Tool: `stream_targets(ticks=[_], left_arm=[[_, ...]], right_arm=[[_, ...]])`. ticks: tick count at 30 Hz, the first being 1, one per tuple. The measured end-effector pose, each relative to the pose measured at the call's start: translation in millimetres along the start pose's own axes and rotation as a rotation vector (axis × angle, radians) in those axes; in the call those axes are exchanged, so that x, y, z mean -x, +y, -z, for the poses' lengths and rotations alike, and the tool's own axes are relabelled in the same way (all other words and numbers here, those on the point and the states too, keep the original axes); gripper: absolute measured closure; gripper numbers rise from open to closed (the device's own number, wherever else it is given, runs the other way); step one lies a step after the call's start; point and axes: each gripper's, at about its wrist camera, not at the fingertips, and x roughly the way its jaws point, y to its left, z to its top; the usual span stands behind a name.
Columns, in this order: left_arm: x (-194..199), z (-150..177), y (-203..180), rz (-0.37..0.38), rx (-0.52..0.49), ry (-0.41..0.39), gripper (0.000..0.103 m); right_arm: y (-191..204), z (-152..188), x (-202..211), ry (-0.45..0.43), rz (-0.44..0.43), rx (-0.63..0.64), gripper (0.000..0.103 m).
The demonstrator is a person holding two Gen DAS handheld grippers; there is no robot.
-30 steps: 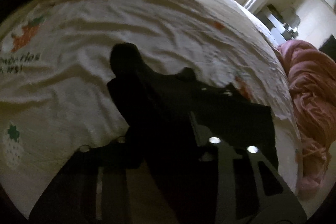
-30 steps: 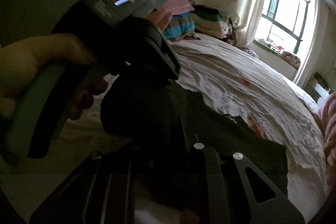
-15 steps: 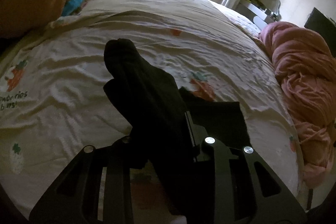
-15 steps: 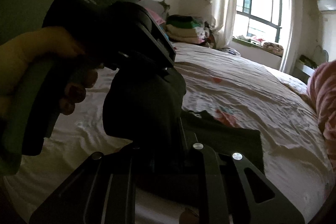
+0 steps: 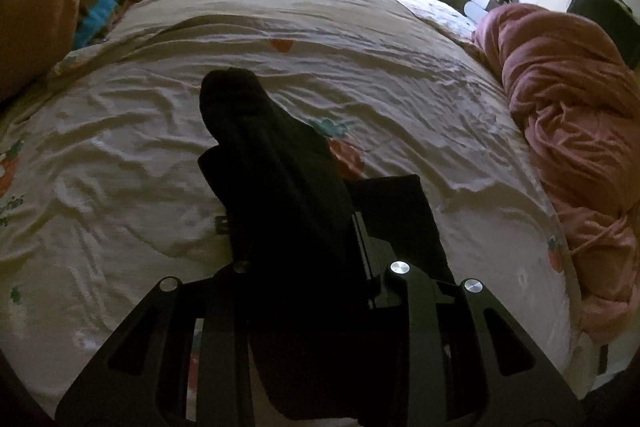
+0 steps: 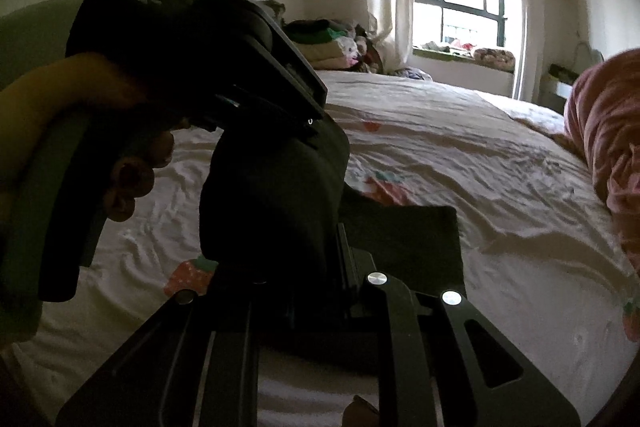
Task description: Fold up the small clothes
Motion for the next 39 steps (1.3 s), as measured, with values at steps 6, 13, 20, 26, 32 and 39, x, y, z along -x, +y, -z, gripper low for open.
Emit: stream_targets(ticks=[6, 13, 20, 26, 32, 39], left_arm=[[-18, 3, -17, 0.003, -0.022, 0.036, 0.079], [-42, 8, -32, 0.004, -0.04, 0.077, 0.07], [-59, 7, -42, -0.012, -0.047, 0.101, 0.06], [-64, 3, -43, 0.008, -0.018, 0.107, 0.027], [-49, 8, -38, 0.04, -0.001, 0.069, 0.025], [-34, 23, -11, 0.064, 0.058, 0.025, 0.025]], right_arm=[[-16, 14, -5, 0.044, 0.005, -0.035, 0.089], [-42, 31, -14, 0.124, -0.019, -0.139, 0.089], [-64, 40, -19, 0.174, -0.095, -0.261, 0.089], [-78, 47, -22, 0.226, -0.129, -0.363, 0.081], [-94, 58, -24, 0.286, -0.144, -0.456, 0.063], [-97, 63, -16, 0.308, -0.149, -0.463, 0.051]])
